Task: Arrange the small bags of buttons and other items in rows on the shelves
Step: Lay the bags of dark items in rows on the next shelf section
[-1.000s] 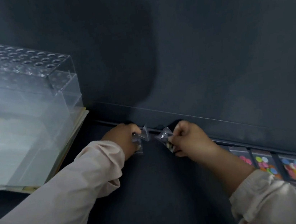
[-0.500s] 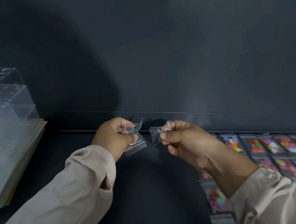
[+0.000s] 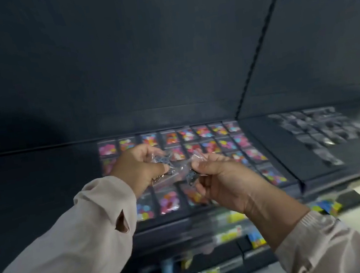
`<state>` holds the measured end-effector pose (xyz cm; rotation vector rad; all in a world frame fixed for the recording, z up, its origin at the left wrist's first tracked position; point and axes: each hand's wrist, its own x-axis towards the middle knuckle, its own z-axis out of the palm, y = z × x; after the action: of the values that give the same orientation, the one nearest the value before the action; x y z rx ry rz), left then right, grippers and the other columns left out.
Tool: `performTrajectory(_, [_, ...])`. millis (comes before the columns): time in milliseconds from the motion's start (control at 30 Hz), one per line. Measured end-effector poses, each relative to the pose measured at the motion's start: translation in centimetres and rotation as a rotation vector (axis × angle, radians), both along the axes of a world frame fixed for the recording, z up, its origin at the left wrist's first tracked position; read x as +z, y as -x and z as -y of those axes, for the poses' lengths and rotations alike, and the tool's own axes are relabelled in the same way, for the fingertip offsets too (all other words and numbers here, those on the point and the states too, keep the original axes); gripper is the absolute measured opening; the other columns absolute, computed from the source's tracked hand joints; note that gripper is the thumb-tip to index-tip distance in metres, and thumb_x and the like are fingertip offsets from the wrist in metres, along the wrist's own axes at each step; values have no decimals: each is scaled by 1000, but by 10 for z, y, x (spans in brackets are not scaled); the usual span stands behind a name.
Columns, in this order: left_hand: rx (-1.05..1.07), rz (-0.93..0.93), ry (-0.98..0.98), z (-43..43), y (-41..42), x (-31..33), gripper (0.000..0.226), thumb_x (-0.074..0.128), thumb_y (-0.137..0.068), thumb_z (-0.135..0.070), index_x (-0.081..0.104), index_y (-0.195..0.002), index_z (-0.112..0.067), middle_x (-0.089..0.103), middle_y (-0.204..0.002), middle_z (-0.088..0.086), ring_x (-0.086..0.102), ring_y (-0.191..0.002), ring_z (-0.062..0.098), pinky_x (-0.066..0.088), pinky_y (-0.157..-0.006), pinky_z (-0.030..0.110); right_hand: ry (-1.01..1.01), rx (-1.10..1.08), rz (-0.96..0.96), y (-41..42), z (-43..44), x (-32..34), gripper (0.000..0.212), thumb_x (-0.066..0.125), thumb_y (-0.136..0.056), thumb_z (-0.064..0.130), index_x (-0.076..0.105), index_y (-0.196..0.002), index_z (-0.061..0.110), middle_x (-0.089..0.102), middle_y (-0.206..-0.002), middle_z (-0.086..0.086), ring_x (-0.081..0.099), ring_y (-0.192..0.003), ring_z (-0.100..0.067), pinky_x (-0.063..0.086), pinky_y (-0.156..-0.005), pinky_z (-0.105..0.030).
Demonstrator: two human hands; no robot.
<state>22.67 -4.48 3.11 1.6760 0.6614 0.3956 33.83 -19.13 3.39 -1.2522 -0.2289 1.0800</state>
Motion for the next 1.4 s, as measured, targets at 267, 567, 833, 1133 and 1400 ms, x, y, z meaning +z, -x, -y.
performTrajectory(267, [-138,25,-16,166,-70,6,22,73,-75,-3,65,-80,-23,49,-63,1,48,-59,19,39,-61,31,62,-178,13,-49,173,1,11,63,-83,6,57,-85,15,67,-76,0,56,-51,-6,41,-50,-18])
performTrajectory(567, [-258,44,-70,240,-161,26,22,72,-76,-2,65,-80,-22,47,-58,-3,45,-51,13,38,-50,22,60,-319,59,-124,268,2,12,55,-91,7,62,-83,14,62,-63,0,57,-60,-13,48,-59,-25])
performTrajectory(833, [-340,37,-50,252,-257,27,26,74,-73,-2,66,-73,-27,49,-63,0,49,-63,20,41,-68,34,192,-356,275,-219,302,2,16,53,-90,1,61,-81,10,57,-60,-3,51,-54,-12,43,-56,-21])
performTrajectory(1133, [-329,-49,-170,266,-315,22,16,74,-77,-13,66,-85,-25,51,-65,-2,50,-59,12,42,-65,25,430,-261,478,-337,329,-7,6,64,-85,4,64,-89,0,67,-70,-9,56,-56,-11,44,-54,-18])
performTrajectory(1400, [-34,-66,-90,297,-369,4,24,74,-72,0,64,-77,-21,55,-73,11,51,-62,19,44,-60,30,548,58,592,-418,315,-34,15,66,-86,13,60,-72,13,56,-64,-3,49,-60,-15,44,-59,-26])
